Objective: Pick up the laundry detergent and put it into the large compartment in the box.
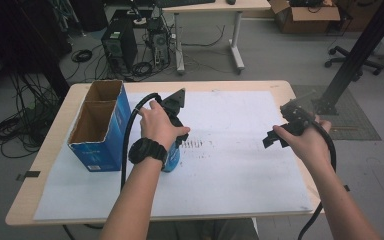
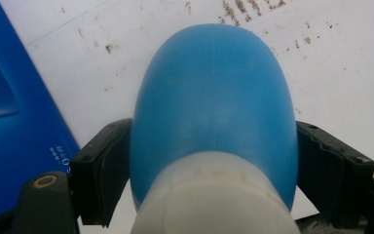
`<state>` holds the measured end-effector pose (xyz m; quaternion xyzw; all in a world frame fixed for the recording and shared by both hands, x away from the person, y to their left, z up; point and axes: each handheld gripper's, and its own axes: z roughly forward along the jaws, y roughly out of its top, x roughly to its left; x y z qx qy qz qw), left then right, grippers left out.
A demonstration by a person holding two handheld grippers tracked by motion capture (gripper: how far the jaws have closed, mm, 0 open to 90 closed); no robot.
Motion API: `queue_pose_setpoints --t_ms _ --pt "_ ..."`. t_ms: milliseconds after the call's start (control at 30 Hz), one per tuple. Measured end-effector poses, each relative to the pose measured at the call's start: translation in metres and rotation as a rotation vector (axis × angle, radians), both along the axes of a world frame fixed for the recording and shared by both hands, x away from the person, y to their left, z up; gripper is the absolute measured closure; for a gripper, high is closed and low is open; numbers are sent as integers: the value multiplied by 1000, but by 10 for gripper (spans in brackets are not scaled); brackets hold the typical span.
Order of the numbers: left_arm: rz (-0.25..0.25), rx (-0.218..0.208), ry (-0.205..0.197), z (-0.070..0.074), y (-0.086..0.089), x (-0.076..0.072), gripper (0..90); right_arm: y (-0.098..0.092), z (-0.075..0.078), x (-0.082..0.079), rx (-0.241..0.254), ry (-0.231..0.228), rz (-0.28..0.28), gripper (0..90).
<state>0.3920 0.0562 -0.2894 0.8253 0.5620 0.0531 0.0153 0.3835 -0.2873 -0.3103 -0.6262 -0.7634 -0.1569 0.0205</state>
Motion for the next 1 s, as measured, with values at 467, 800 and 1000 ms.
queue_pose_setpoints --t_ms 467,800,1000 --pt "-6 -7 8 0 0 1 292 -1 -3 -1 3 4 -2 65" --pt "6 -8 6 1 0 1 316 -2 -2 -2 6 4 0 65" --pt "1 -9 1 2 1 1 334 -2 -1 -2 7 5 -1 65"
